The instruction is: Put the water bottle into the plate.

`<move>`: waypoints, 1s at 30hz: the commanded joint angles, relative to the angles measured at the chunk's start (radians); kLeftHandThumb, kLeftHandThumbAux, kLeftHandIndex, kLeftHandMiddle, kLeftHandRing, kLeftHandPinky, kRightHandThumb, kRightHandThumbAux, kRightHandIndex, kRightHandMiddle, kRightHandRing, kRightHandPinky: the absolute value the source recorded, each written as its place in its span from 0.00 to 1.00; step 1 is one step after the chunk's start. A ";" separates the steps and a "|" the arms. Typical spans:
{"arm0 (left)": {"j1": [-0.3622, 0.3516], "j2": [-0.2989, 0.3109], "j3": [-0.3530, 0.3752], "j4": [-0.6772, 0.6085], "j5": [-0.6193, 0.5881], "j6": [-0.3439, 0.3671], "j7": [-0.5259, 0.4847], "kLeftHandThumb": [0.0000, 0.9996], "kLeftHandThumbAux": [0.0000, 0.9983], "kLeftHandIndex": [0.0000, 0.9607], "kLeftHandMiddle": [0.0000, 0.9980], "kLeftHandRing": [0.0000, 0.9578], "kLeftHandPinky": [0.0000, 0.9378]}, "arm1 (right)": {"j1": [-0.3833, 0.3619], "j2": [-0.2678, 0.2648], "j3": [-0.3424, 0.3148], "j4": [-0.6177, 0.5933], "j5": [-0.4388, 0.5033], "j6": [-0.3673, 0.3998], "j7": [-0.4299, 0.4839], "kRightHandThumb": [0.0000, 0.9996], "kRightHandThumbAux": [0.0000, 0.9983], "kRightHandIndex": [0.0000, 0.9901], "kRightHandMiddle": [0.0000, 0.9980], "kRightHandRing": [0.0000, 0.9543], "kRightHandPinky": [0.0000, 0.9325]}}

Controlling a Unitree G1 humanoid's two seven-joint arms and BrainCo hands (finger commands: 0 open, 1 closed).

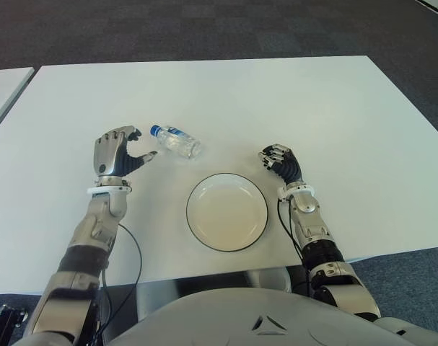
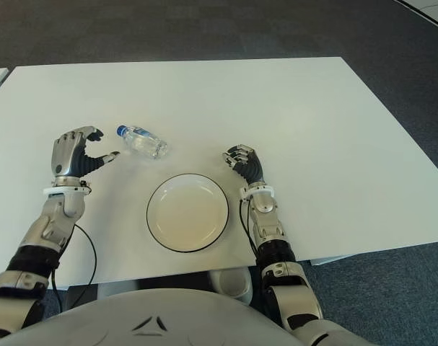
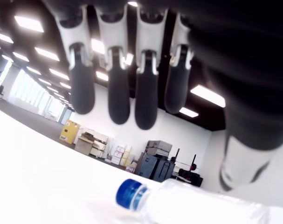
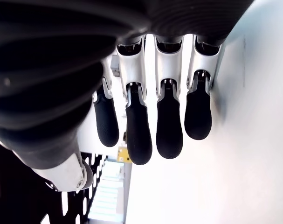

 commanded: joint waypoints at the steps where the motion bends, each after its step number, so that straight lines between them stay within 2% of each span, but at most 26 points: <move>1: -0.083 0.020 -0.058 0.113 0.028 0.028 0.009 0.70 0.63 0.37 0.33 0.32 0.33 | 0.003 0.008 0.006 0.017 -0.009 0.015 -0.011 0.71 0.73 0.44 0.60 0.64 0.67; 3: -0.121 0.025 -0.080 0.157 0.030 0.035 0.005 0.68 0.57 0.31 0.30 0.29 0.30 | 0.003 0.010 0.007 0.017 -0.009 0.013 -0.014 0.71 0.73 0.44 0.60 0.64 0.67; 5: -0.190 0.033 -0.110 0.231 0.034 0.039 -0.017 0.69 0.49 0.20 0.20 0.19 0.21 | 0.002 0.015 0.008 0.016 -0.009 0.009 -0.022 0.71 0.73 0.44 0.59 0.63 0.67; 9: -0.278 0.050 -0.159 0.329 0.038 0.021 -0.025 0.70 0.42 0.10 0.09 0.08 0.08 | 0.000 0.022 0.010 0.012 -0.014 0.008 -0.038 0.71 0.73 0.44 0.58 0.63 0.66; 13: -0.353 0.069 -0.228 0.425 0.068 -0.004 -0.013 0.68 0.36 0.03 0.02 0.02 0.02 | 0.000 0.029 0.012 0.005 -0.027 0.018 -0.062 0.71 0.73 0.44 0.57 0.62 0.66; 15: -0.379 0.073 -0.256 0.467 0.075 -0.012 -0.005 0.67 0.34 0.02 0.01 0.01 0.01 | 0.000 0.030 0.014 0.004 -0.029 0.020 -0.069 0.71 0.73 0.44 0.57 0.63 0.66; 16: -0.400 0.067 -0.278 0.501 0.085 -0.009 -0.006 0.67 0.29 0.01 0.01 0.01 0.01 | 0.000 0.030 0.014 0.003 -0.030 0.019 -0.073 0.71 0.73 0.44 0.57 0.63 0.67; 22: -0.495 0.013 -0.383 0.660 0.122 0.030 0.003 0.61 0.24 0.00 0.00 0.00 0.00 | -0.001 0.032 0.018 0.005 -0.041 0.016 -0.092 0.71 0.73 0.44 0.58 0.63 0.68; 30: -0.565 -0.009 -0.504 0.748 0.163 0.094 -0.024 0.59 0.21 0.00 0.00 0.00 0.00 | -0.001 0.034 0.020 0.010 -0.036 0.002 -0.092 0.71 0.73 0.44 0.58 0.64 0.66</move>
